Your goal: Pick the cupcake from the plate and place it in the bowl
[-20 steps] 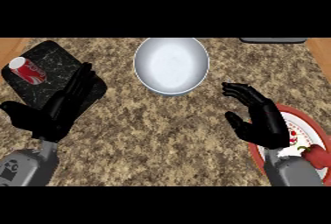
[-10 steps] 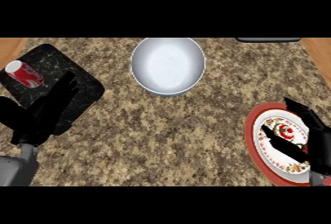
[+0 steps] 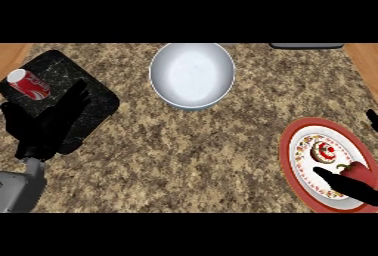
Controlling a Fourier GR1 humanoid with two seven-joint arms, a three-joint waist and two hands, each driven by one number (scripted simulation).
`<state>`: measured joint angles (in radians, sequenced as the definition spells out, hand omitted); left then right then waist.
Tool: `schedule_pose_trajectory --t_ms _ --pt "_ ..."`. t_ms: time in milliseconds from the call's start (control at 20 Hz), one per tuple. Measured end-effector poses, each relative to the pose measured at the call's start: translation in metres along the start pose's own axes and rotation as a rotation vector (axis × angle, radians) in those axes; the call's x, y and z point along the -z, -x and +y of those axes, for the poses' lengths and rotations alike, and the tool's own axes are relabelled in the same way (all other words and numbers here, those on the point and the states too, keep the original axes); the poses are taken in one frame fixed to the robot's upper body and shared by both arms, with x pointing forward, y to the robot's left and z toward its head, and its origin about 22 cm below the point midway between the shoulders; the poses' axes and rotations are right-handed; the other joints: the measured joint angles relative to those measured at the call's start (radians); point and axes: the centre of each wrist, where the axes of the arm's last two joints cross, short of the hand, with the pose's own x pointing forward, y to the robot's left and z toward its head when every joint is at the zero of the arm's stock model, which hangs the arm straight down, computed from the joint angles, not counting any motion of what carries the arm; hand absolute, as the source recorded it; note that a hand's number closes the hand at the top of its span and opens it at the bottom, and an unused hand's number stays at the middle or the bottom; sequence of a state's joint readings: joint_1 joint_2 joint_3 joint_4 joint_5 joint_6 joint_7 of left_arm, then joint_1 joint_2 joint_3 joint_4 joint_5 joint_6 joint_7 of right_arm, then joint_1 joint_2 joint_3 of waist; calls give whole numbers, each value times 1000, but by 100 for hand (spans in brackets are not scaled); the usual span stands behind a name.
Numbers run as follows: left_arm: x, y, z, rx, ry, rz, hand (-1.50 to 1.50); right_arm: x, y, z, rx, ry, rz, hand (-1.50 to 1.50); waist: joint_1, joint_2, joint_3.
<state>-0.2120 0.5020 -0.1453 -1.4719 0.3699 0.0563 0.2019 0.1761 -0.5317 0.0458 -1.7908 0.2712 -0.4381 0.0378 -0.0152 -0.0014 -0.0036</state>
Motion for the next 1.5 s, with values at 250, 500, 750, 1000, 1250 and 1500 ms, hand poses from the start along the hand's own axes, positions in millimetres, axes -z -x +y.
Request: schedule_pose_trajectory --t_ms 250,500,750,1000,1250,1500 --pt "1 -2 3 3 15 -9 0 12 -30 -21 -172 -131 129 -150 13 1 -2" --pt "4 1 -4 -3 27 -13 0 32 -73 -29 -303 -260 233 -150 25 3 -1" --pt "2 1 -6 -3 36 -13 0 54 -105 -21 -376 -364 311 -150 32 3 1" --pt "6 0 0 -3 26 -10 0 66 -121 -13 -442 -446 366 -150 26 3 2" --pt "5 4 1 -3 26 -9 0 75 -126 -7 -464 -483 393 -150 22 2 2" --pt "6 -6 3 -1 22 -8 0 77 -120 5 -491 -516 417 -150 20 1 3"
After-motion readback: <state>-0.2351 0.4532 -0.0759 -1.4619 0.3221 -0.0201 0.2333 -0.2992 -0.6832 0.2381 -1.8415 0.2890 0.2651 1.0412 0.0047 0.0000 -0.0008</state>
